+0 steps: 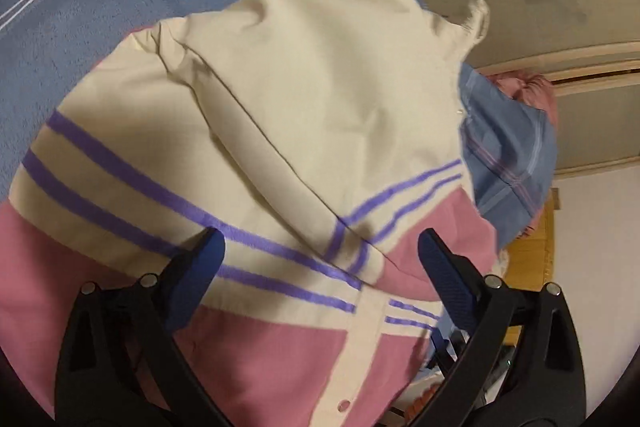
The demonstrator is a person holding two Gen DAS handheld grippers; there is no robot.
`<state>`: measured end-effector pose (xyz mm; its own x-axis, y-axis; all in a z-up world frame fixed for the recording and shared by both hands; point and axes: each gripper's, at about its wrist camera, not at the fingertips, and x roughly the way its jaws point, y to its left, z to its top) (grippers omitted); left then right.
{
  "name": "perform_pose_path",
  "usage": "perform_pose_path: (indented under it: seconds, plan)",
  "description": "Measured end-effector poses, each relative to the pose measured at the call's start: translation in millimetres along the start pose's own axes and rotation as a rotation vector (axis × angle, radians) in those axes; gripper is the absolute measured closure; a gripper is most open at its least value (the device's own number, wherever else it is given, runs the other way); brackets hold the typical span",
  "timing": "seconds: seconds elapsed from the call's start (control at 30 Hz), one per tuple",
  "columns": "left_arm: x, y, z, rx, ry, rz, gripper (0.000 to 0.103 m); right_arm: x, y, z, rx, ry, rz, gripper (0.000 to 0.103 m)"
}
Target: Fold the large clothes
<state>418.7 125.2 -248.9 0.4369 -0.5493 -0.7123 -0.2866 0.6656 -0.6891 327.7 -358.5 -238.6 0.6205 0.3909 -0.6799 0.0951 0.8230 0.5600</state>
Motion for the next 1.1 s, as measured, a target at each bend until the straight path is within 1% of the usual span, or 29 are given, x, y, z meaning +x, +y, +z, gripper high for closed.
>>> perform_pose_path:
  seconds: [0.03,0.07,0.1,0.13,0.17,0.2,0.23,0.27,0.3,0.33,0.37,0.4,0.5,0.57,0.6,0.63,0.67,0.7,0.73,0.77,0.8,0.83,0.9,0.93,1.0,1.03,1.07,1.1]
  plan:
    - [2.1,-2.1,1.7,0.0,-0.017,0.013,0.008,-3.6,3.3,-3.8,-0.011,-0.003,0.008,0.011]
    - [3.5,-5.7,4.9,-0.003,-0.042,0.028,0.014,-5.6,8.2,-6.3,-0.027,-0.006,0.017,0.011]
    - [4.1,-12.6,9.6,0.012,-0.076,0.043,0.047,-8.7,13.9,-6.6,-0.037,-0.008,0.022,0.011]
    - [4.3,-20.9,15.5,0.043,-0.11,0.066,0.073,-10.6,19.4,-7.5,-0.049,-0.012,0.021,0.011]
    - [3.9,-29.3,22.9,0.076,-0.144,0.08,0.078,-12.4,24.1,-9.6,-0.061,-0.015,0.014,0.011]
    - [2.9,-38.6,30.4,0.124,-0.2,0.106,0.086,-10.8,30.2,-8.1,-0.073,-0.013,0.004,0.011]
    - [2.2,-44.8,33.5,0.16,-0.245,0.158,0.088,-8.8,35.7,-7.7,-0.092,-0.007,-0.007,0.011]
    - [0.1,-53.2,34.2,0.204,-0.296,0.25,0.088,-7.2,40.4,-8.4,-0.112,-0.004,-0.015,0.011]
    - [-0.5,-66.0,30.0,0.281,-0.359,0.381,0.088,-6.0,43.7,-8.9,-0.129,-0.004,-0.018,0.011]
    - [-0.1,-78.6,21.2,0.365,-0.409,0.493,0.087,-5.3,44.5,-9.5,-0.14,-0.005,-0.019,0.011]
    - [2.3,-92.8,8.1,0.465,-0.455,0.618,0.083,-4.0,46.6,-10.4,-0.15,-0.003,-0.024,0.011]
    - [4.2,-101.2,-1.3,0.52,-0.475,0.687,0.081,-2.1,47.1,-10.3,-0.154,0.004,-0.028,0.011]
    - [2.9,-118.8,-29.9,0.654,-0.501,0.83,0.078,6.8,47.2,-9.8,-0.136,0.046,-0.022,0.011]
    - [3.7,-129.0,-53.7,0.737,-0.516,0.899,0.068,8.2,50.1,-12.9,-0.128,0.055,-0.012,0.011]
    - [3.0,-134.3,-63.9,0.774,-0.534,0.926,0.046,8.0,52.9,-14.5,-0.13,0.055,-0.011,0.011]
    - [0.9,-140.5,-77.6,0.824,-0.583,0.978,0.005,8.0,55.4,-16.3,-0.135,0.056,-0.012,0.011]
    - [-0.1,-149.3,-94.9,0.887,-0.651,1.024,0.002,7.9,56.8,-18.3,-0.137,0.058,-0.014,0.011]
    - [0.1,-157.0,-113.7,0.963,-0.712,1.073,0.002,8.3,57.6,-20.0,-0.136,0.061,-0.016,0.011]
    - [2.8,-163.1,-126.7,1.019,-0.737,1.117,0.002,8.3,58.0,-22.0,-0.131,0.069,-0.014,0.011]
    - [4.8,-165.9,-137.0,1.065,-0.754,1.148,0.002,8.7,57.2,-23.9,-0.119,0.076,-0.014,0.011]
    - [7.5,-169.3,-148.8,1.13,-0.787,1.174,0.002,8.8,57.1,-25.1,-0.111,0.08,-0.01,0.011]
    - [10.6,-172.5,-155.2,1.177,-0.823,1.201,0.002,8.4,58.0,-26.1,-0.107,0.082,-0.003,0.011]
    - [21.1,-176.3,-168.6,1.304,-0.927,1.293,0.002,5.7,61.3,-27.8,-0.112,0.076,0.01,0.011]
    - [26.4,-176.7,-172.7,1.358,-0.959,1.328,0.002,3.8,63.8,-28.0,-0.119,0.069,0.015,0.011]
    - [36.5,-179.9,-176.8,1.434,-0.981,1.352,0.002,0.4,70.0,-27.0,-0.137,0.05,0.026,0.011]
    - [40.3,-181.9,-179.1,1.455,-0.988,1.358,0.002,-0.1,72.4,-25.9,-0.145,0.043,0.027,0.011]
    - [42.8,-182.8,-180.0,1.474,-0.994,1.356,0.002,0.7,74.7,-24.3,-0.152,0.038,0.028,0.011]
    - [45.1,-183.8,-179.7,1.489,-0.993,1.337,0.002,3.0,77.3,-21.4,-0.155,0.037,0.028,0.011]
